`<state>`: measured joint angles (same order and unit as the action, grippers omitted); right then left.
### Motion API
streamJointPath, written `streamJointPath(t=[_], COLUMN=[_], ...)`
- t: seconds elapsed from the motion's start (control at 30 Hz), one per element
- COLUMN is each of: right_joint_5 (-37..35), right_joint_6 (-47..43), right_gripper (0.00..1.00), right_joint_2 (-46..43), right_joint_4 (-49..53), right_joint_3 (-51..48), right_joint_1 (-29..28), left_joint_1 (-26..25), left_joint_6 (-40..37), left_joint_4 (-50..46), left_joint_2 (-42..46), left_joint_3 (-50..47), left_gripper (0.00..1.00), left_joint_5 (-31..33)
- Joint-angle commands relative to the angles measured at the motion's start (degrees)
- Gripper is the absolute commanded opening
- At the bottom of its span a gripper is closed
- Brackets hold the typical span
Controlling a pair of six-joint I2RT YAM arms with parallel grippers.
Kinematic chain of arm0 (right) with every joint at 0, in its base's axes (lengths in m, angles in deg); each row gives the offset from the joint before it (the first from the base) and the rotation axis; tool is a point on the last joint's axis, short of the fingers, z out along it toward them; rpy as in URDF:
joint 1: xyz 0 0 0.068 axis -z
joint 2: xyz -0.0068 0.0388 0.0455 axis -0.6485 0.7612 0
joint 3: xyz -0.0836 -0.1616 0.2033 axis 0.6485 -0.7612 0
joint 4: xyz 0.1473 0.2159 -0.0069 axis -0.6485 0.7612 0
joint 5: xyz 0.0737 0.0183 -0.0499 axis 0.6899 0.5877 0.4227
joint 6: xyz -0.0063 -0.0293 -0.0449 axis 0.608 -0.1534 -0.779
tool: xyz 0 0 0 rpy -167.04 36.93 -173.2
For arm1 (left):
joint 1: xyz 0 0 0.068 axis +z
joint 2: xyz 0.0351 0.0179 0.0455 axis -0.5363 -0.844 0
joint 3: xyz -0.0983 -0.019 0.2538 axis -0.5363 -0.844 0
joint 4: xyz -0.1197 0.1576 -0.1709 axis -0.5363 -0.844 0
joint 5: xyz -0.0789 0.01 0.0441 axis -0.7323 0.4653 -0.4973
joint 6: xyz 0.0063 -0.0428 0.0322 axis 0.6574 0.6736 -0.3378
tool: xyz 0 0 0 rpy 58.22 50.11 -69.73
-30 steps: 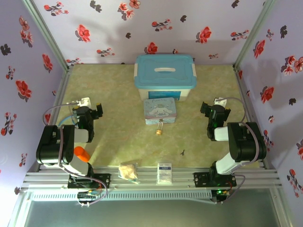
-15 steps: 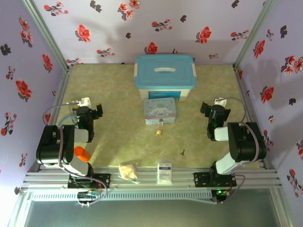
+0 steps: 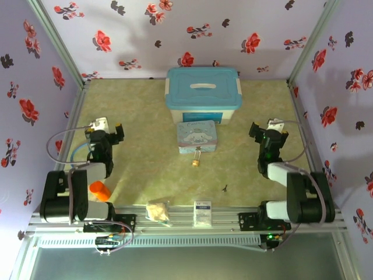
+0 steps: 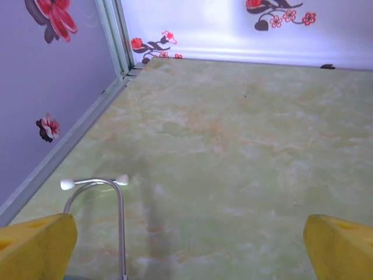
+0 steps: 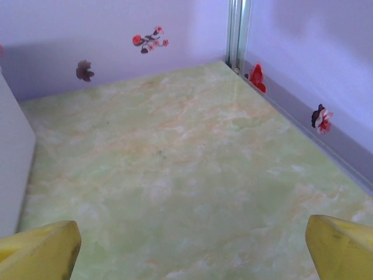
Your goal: Unlock a padlock with a key
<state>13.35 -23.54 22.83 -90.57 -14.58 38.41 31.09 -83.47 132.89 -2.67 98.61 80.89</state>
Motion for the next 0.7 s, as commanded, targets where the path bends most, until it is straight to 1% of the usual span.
streamJointPath(t=[0.0,0.07,0.1,0.13,0.2,0.27,0.3,0.33,0.37,0.43,0.5,0.57,0.67], right_joint_5=[-0.68,-0.66,1.27,3.72,11.48,20.43,24.32,26.72,29.0,29.16,28.67,26.54,21.19], right_joint_6=[7.26,15.75,18.46,19.09,20.64,21.95,22.72,23.21,23.76,25.47,26.65,27.32,29.63], right_gripper=[0.99,0.99,0.99,0.99,0.99,0.99,0.99,0.99,0.99,0.99,0.99,0.99,0.93], right_joint_2=[-7.56,-11.54,-13.15,-14.35,-15.93,-16.22,-16.17,-16.27,-16.53,-17.91,-19.43,-20.3,-21.28], right_joint_4=[15.79,25.1,29.97,33.42,40.3,42.48,45.53,47.75,50.32,54.4,58.16,62.74,68.85], right_joint_3=[3.68,5.97,7.14,8.05,9.85,10.12,11.12,11.66,12.11,11.89,11.3,11.41,11.35], right_joint_1=[-0.27,-0.26,-0.19,-0.18,-0.09,0.0,-0.07,-0.09,-0.37,-1.93,-4.83,-8.94,-16.01], left_joint_1=[-0.69,-0.76,-0.76,-0.73,-0.75,-0.66,-0.74,-1.04,-1.76,-4.92,-10.87,-16.76,-24.02], left_joint_6=[2.11,9.65,14.73,19.15,27.63,32.19,34.42,36.57,38.78,40.22,38.78,37.51,37.49], left_joint_4=[-10.24,-14.94,-16.96,-18.6,-19.56,-15.6,-14.81,-14.91,-17.09,-23.84,-28.74,-33.17,-38.18], left_joint_2=[5.09,8.65,10.33,11.69,13.78,13.84,13.91,13.99,14.39,15.49,16.73,17.33,17.04], left_joint_3=[3.37,4.57,4.95,5.27,4.8,2.67,1.78,1.16,1.09,2.08,2.78,4.16,6.53], left_gripper=[1.0,1.0,1.0,1.0,1.0,1.0,1.0,1.0,1.0,1.0,1.0,1.0,1.0], left_joint_5=[1.36,1.3,0.99,-0.32,-6.71,-13.75,-17.11,-19.2,-20.03,-19.85,-17.75,-15.15,-12.81])
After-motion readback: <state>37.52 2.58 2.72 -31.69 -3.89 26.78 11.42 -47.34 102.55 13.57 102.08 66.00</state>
